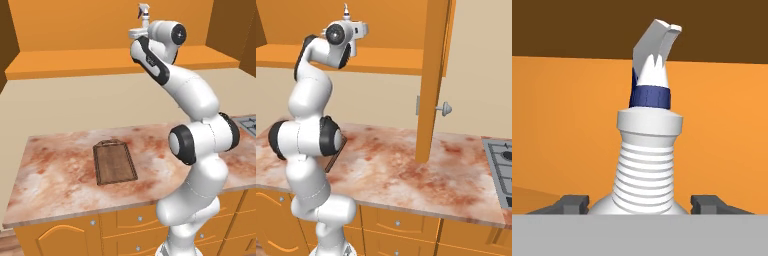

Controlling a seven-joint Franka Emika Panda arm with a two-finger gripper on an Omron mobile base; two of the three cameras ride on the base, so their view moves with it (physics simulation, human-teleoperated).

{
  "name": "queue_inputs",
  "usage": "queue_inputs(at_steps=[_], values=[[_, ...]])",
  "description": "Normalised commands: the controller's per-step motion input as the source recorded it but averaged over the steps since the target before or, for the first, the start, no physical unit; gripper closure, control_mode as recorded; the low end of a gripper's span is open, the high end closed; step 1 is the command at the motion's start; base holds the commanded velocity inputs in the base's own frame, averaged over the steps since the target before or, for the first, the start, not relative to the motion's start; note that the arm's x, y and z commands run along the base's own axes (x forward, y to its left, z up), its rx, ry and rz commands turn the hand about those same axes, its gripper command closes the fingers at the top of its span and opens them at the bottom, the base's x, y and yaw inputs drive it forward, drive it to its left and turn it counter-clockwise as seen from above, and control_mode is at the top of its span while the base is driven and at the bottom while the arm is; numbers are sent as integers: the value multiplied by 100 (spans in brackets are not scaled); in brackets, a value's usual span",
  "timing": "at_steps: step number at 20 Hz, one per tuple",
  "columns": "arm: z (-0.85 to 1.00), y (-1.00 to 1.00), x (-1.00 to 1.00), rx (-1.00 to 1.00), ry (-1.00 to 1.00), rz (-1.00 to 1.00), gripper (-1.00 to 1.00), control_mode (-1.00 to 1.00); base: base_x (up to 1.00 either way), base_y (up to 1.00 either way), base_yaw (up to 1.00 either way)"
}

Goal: Grab the spray bottle from the cabinet, then place it next to the cutting board for sanitizing. Then grab the dish brush from the countertop next to the sink and place it next to the cutting board.

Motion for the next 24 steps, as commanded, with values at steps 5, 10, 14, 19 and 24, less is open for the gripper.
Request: queue_inputs(at_steps=[5,10,14,19,24], values=[[-23,-2,-51,0,0,0,100,-100,0,0,0],[-10,-21,-86,1,-8,-3,100,-100,0,0,0],[0,-53,-100,2,0,-8,100,-100,0,0,0],[0,-48,-100,2,1,-8,100,-100,0,0,0],[-1,-37,-100,0,13,-1,100,-100,0,0,0]])
